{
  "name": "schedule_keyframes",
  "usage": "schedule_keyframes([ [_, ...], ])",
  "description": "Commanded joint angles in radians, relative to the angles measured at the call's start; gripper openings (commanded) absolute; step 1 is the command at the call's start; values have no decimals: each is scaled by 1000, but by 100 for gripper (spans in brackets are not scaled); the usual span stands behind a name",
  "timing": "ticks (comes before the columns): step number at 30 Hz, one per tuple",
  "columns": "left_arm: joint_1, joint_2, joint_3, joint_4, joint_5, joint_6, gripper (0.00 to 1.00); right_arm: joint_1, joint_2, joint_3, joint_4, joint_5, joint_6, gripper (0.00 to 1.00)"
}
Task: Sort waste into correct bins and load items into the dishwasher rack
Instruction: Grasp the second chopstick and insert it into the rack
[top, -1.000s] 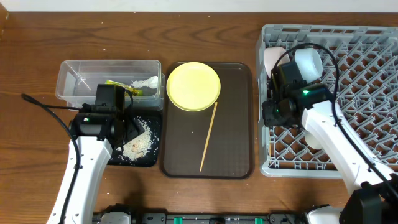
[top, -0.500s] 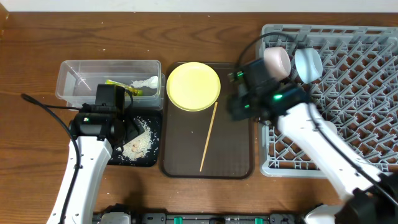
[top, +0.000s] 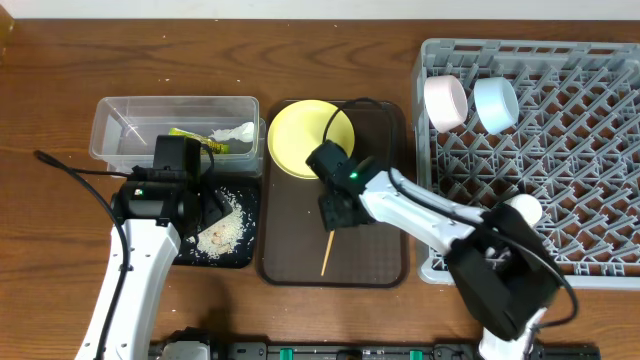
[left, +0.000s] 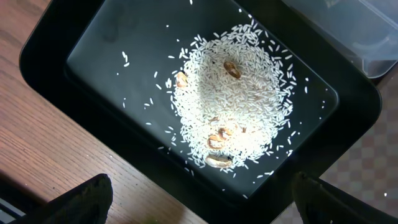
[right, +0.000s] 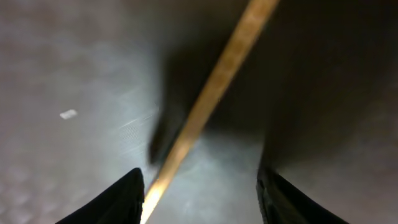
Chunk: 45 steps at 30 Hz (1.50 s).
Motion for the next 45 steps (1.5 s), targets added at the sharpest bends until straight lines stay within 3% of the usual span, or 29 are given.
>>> schedule_keyframes([
  [1, 5, -7, -7, -2, -6, -8, 95, 13, 47, 8, -2, 33, 76, 52],
  [7, 5, -7, -7, -3, -6, -8, 95, 9, 63, 8, -45, 85, 119, 25],
  [9, 5, -7, -7, -2, -6, -8, 95, 2, 61, 8, -55, 85, 121, 10],
  [11, 5, -7, -7, -3, -6, -8, 95, -9, 59, 9, -67, 84, 121, 1],
  [18, 5, -7, -7, -3, -6, -8, 95, -90, -43, 14, -129, 89, 71, 1],
  [30, 5, -7, -7, -2, -6, -8, 95, -376, -449, 41, -287, 85, -214, 1],
  [39, 5, -7, -7, -3, -5, -8, 95, -481, -414, -13, -360, 89, -285, 1],
  [43, 5, -7, -7, -3, -6, -8, 95, -481, -367, -27, -334, 89, -285, 25],
  [45, 5, -7, -7, -3, -5, -8, 95, -481, -360, -27, -314, 88, -285, 32],
])
